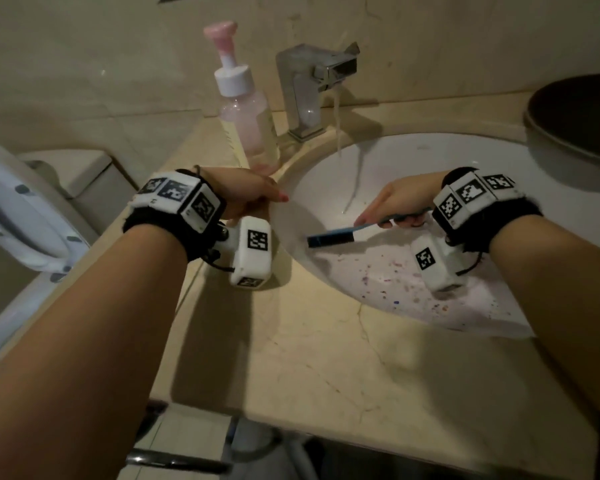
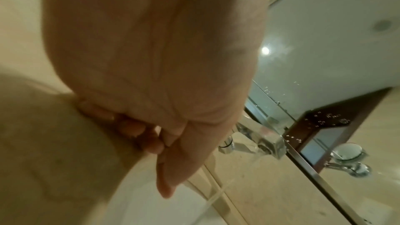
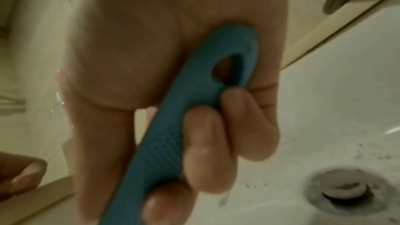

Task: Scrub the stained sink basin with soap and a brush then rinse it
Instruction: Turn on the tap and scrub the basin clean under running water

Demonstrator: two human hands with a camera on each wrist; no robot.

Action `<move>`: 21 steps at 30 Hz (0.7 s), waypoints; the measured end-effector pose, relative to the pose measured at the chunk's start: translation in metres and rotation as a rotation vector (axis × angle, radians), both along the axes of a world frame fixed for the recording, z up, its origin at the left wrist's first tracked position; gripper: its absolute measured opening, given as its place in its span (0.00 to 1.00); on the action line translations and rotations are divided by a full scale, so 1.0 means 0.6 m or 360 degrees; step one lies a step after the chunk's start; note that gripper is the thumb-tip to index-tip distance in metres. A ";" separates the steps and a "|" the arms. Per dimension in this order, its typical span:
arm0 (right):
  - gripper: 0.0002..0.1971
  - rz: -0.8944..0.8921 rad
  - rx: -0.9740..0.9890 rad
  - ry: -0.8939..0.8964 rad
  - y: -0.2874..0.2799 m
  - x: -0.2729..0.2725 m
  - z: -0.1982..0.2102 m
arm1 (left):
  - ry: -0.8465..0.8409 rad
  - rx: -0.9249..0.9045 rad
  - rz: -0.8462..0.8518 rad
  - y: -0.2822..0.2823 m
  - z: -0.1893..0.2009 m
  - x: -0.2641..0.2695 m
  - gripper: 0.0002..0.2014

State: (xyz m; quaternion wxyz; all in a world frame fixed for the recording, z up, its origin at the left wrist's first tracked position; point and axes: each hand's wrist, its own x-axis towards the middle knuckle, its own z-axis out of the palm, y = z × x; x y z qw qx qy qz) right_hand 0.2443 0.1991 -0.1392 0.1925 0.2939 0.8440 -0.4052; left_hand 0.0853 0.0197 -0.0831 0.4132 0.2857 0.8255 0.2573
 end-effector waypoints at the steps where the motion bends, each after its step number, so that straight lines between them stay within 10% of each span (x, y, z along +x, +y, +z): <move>1: 0.12 0.0076 -0.0006 0.0012 -0.002 0.001 0.000 | 0.0017 -0.0030 -0.0027 -0.001 -0.002 -0.003 0.08; 6: 0.18 0.0237 0.0237 0.0018 0.007 0.002 -0.024 | 0.0345 -0.0026 -0.0215 0.004 -0.018 -0.014 0.16; 13: 0.18 0.0298 0.0131 -0.0088 0.018 0.004 -0.048 | -0.0146 0.0236 -0.0115 -0.007 -0.022 -0.026 0.19; 18: 0.19 0.0119 0.0374 0.0086 0.025 -0.002 -0.058 | -0.0639 0.0668 0.0163 -0.013 -0.021 -0.040 0.01; 21: 0.18 0.0149 0.0391 0.0117 0.021 0.000 -0.047 | -0.0794 0.0765 0.0355 -0.014 -0.016 -0.049 0.12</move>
